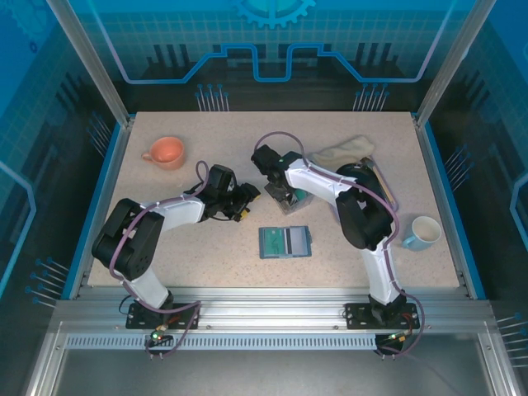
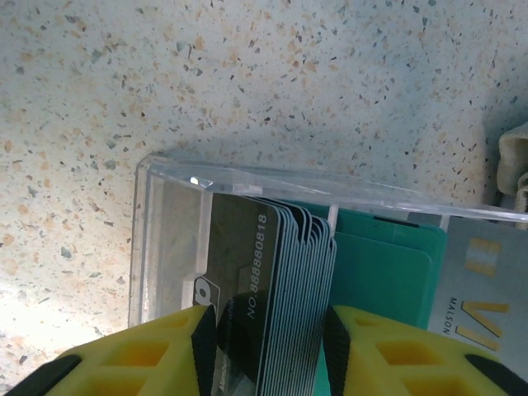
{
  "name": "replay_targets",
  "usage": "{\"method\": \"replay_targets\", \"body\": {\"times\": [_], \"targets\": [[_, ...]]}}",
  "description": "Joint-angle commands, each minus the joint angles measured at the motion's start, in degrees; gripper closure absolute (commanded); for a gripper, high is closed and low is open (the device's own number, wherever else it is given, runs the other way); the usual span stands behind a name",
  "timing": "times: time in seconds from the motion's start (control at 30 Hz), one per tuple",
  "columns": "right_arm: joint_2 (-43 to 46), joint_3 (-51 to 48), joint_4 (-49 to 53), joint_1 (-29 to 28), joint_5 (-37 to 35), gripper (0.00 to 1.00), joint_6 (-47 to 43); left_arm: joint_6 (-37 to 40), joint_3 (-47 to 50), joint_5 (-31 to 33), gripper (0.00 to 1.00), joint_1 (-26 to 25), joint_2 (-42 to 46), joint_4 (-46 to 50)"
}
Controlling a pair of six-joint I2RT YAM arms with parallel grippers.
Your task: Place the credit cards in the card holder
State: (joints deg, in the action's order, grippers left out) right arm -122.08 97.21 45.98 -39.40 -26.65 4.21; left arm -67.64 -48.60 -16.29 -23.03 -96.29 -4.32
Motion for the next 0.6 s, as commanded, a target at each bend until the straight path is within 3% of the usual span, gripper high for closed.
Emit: {"method": "replay_targets", "body": {"times": [0.0,0.57], "targets": [[-1.55,0.83,1.61,-0.5,-1.35,0.6,0.01,-0.75,0.12,-0.1,0.36,0.36,0.84,1.14],[3.01,-0.7,0.5,-0.77,-4.68,0.64,-1.13,-0.92,0.16,-0.23,0.35,0.35,0.74,0.9]]}}
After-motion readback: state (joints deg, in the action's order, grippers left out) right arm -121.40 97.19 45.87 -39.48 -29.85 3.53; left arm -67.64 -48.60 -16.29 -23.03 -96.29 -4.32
